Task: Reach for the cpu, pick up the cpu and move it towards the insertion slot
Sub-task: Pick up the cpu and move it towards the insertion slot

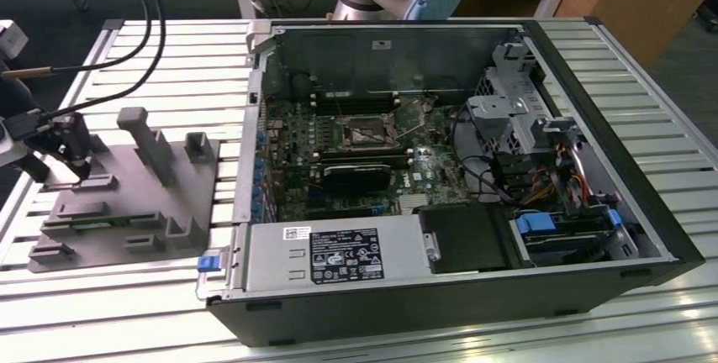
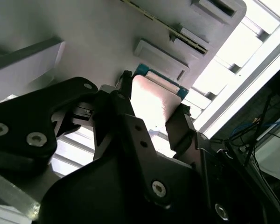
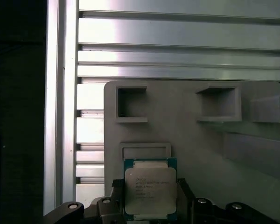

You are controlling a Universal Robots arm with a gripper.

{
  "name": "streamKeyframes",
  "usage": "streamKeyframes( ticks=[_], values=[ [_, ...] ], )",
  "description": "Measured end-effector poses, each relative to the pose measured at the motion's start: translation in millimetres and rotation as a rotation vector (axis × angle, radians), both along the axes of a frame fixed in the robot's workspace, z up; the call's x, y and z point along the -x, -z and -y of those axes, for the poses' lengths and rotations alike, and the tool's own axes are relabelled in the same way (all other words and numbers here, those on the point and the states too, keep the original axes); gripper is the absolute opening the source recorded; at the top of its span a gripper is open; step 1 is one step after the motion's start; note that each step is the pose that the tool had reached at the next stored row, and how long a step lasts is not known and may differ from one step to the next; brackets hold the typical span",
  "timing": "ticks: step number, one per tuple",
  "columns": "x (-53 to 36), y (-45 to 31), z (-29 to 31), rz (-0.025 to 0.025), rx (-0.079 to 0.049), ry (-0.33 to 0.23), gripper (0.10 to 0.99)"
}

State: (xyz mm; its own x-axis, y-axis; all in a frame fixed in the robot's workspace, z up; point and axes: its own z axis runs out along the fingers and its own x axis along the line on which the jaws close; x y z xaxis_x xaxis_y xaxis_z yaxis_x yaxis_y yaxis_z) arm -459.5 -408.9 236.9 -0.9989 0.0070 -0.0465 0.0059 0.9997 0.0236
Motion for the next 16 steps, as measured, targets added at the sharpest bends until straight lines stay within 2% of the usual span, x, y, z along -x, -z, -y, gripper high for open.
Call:
streamKeyframes(
  ticks=[16],
  values=[
    [0.0,-46.4,0.0,0.0002,0.0,0.0,0.537]
  ],
)
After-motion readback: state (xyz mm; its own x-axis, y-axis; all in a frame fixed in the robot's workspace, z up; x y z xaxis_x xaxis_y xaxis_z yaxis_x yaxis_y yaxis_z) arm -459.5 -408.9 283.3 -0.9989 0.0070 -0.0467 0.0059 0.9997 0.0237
